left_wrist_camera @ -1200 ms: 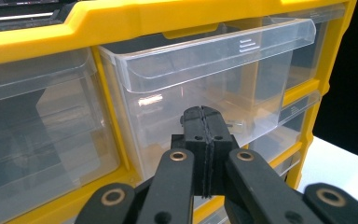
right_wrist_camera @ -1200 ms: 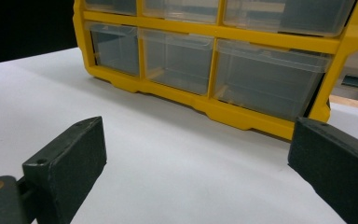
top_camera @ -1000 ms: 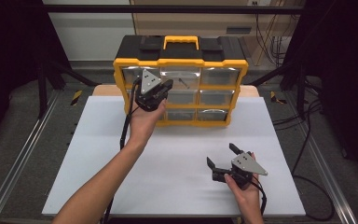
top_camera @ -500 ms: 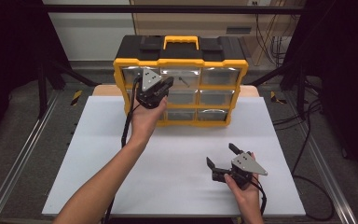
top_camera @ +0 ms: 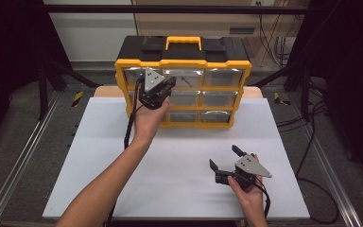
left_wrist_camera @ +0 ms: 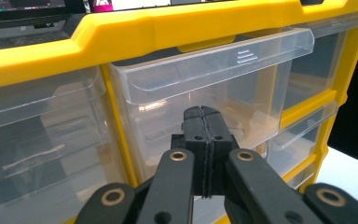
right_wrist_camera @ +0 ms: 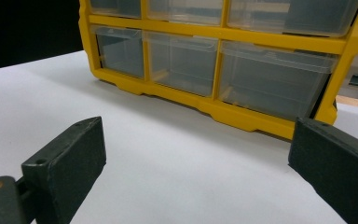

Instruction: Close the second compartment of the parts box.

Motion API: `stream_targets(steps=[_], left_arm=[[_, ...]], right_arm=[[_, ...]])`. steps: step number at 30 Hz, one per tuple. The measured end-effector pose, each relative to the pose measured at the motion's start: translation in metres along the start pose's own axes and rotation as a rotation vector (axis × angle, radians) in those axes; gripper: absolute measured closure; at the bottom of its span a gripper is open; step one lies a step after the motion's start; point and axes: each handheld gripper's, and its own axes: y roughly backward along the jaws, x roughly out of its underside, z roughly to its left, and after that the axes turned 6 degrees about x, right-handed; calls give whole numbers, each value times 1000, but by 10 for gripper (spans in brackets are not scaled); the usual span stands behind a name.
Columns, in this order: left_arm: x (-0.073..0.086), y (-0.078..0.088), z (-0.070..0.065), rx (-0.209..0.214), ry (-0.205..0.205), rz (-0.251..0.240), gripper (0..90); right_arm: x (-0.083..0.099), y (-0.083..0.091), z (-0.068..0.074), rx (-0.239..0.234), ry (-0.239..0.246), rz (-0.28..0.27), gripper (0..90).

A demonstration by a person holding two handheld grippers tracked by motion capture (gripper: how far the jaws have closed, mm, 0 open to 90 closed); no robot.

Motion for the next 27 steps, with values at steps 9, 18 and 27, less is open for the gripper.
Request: stream_targets(steps=[9,18,27], left_arm=[[0,-1,0,-5,-4,3,894],[0,-3,1,-9,-3,4,894],[0,-4,2,-13,-2,2,894]], right_arm=[[0,1,0,1,-4,-2,43],[-1,1,-1,8,-5,-3,45],[0,1,0,9,-4,1,45]])
